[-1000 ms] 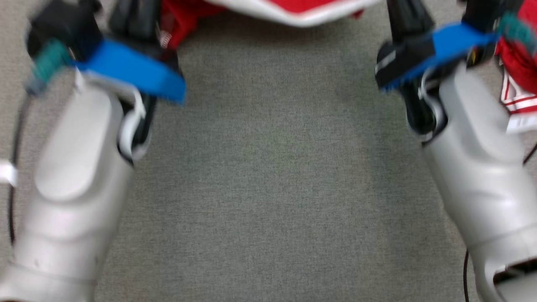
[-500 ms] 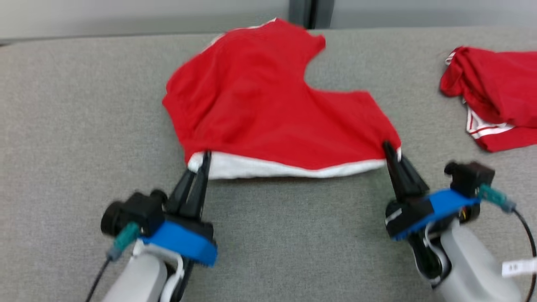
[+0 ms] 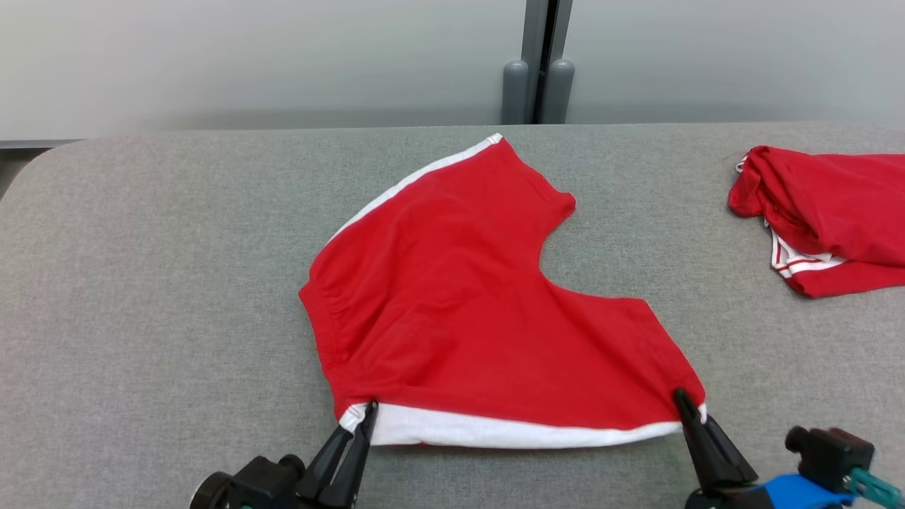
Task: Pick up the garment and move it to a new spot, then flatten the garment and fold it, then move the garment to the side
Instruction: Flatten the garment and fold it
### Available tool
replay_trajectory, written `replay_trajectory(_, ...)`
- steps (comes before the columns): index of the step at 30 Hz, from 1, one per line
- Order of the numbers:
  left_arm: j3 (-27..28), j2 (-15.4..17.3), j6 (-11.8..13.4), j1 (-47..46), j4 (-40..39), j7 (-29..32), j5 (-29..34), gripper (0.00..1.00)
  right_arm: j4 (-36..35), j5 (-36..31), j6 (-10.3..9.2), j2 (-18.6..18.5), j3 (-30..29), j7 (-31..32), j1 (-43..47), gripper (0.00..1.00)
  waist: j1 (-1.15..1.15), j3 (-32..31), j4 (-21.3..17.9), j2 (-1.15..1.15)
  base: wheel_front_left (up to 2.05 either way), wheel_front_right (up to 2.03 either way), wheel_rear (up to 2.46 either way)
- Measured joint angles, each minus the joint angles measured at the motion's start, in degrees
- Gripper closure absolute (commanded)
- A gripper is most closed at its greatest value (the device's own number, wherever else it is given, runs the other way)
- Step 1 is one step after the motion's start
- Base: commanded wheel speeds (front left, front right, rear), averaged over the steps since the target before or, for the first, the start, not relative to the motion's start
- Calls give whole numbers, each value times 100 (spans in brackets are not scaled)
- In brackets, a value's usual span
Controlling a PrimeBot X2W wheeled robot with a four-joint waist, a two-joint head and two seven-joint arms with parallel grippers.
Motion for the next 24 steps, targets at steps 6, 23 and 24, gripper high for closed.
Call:
replay_trajectory(6,-37,-45,36,77,-70,-10,-20,100,-541,-194,0,194,-442,407,264,100,1,-31,35,0,0,0,0)
replay_trajectory(23,166,-375,-109,-862,227,-210,-57,100,-222,-612,-1,369,-622,704,-1542,100,2,439,322,0,0,0,0)
replay_trajectory(24,182,-421,-122,-951,270,-215,-60,100,-129,-634,-1,376,-606,736,-1728,100,2,498,347,0,0,0,0)
